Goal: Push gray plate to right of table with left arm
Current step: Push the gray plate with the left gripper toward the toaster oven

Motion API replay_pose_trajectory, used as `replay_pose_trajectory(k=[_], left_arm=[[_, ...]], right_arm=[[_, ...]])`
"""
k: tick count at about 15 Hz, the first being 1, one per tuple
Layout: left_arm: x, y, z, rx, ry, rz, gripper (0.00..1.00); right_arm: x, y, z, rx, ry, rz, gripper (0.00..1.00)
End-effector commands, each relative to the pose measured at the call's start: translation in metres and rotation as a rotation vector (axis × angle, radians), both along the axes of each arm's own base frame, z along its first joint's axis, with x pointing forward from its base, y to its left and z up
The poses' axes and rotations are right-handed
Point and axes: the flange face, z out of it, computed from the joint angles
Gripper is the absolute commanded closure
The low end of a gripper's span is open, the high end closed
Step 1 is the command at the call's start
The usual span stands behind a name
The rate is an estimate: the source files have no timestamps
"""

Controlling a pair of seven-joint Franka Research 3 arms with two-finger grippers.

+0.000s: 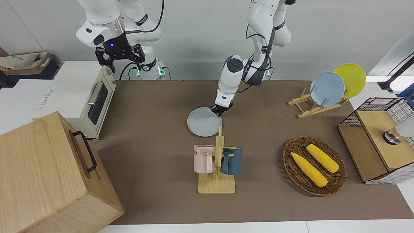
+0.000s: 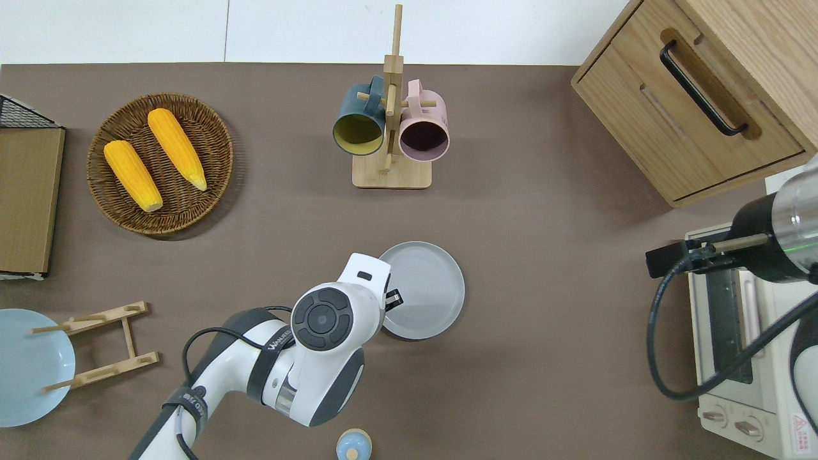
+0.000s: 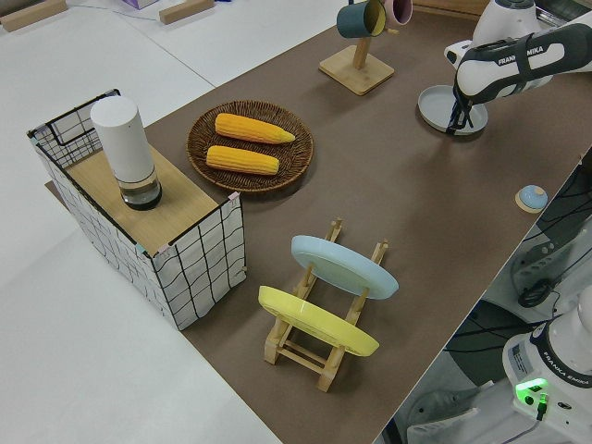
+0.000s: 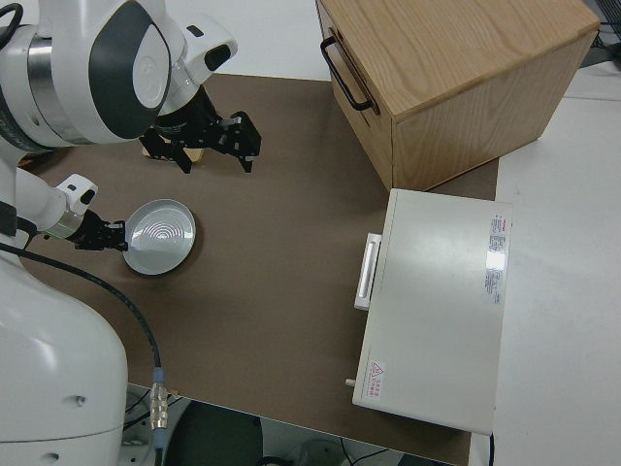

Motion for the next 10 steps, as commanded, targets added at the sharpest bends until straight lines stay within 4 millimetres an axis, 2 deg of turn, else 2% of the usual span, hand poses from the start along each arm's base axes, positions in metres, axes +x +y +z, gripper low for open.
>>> replay_pose_trajectory(k=[1, 7, 10], left_arm=[[0.001, -0.037, -0.015, -0.001, 0.013, 0.018, 1.00], [-0.007, -0.088, -0.013, -0.023, 0.003, 0.025, 1.00], [-0.013, -0.117, -0.021, -0.027, 0.008, 0.031, 1.00]], right_arm=[[-0.002, -0.002, 0.004, 0.009, 0.005, -0.008, 0.017], [-0.002, -0.002, 0.004, 0.009, 0.005, -0.006, 0.017], [-0.002, -0.002, 0.004, 0.009, 0.005, -0.005, 0.017]])
